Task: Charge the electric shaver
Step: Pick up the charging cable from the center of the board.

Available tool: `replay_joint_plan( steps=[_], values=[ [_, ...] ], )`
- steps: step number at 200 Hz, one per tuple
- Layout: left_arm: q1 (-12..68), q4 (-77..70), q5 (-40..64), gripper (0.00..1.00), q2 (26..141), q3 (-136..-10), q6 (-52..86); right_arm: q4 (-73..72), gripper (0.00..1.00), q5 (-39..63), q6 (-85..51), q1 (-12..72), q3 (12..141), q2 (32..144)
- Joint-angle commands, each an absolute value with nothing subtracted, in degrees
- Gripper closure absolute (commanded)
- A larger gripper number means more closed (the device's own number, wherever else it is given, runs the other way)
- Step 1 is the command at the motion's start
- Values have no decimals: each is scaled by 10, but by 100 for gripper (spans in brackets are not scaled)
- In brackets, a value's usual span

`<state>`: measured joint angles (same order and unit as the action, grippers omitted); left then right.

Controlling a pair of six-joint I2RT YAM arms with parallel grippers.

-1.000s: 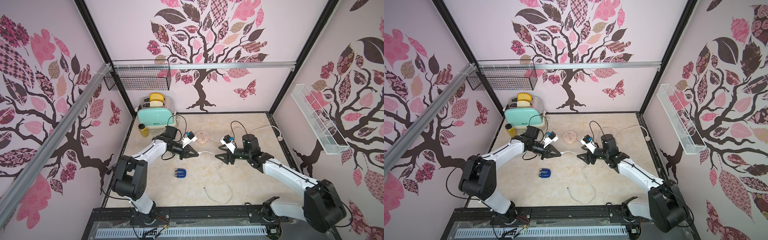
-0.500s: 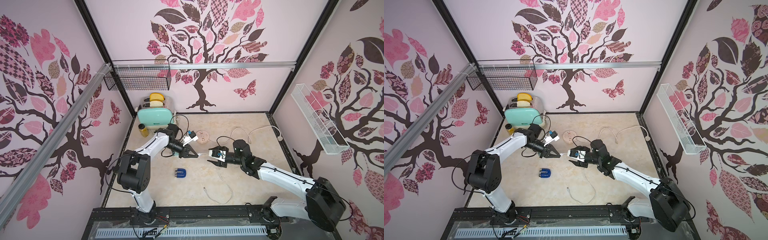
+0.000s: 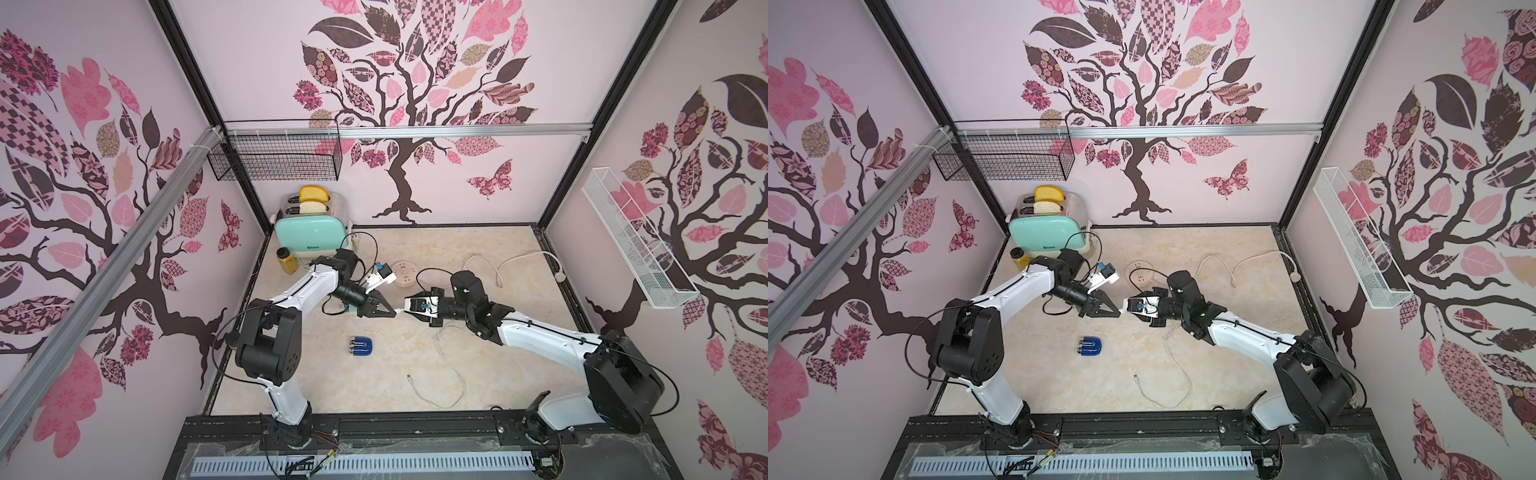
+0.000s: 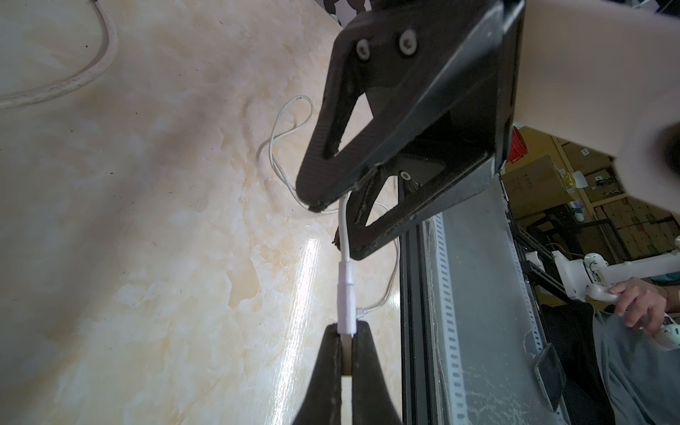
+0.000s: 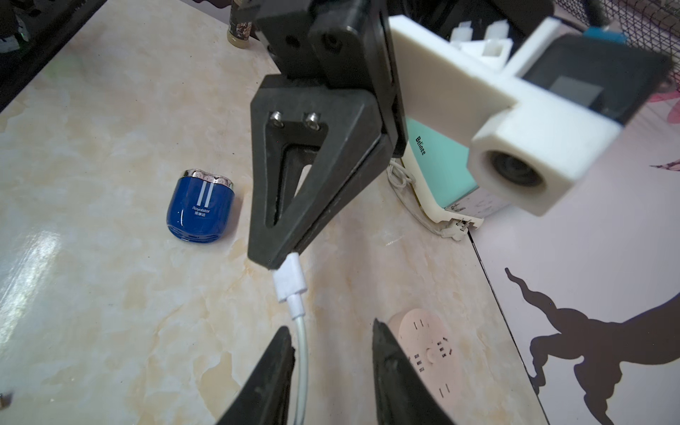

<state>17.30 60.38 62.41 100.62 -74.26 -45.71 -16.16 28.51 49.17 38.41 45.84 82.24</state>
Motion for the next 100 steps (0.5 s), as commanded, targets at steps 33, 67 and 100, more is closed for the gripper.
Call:
replay_joint_plan(
  steps=[33,67,100],
  values=[
    [175,613,635,100,1016,-756,-471,-148,71,308,507,389,483,839],
    [176,617,633,100,1020,-758,-471,-156,75,316,505,392,483,841],
    [176,617,634,100,1021,-759,-472,-149,74,319,507,393,485,845]
  ],
)
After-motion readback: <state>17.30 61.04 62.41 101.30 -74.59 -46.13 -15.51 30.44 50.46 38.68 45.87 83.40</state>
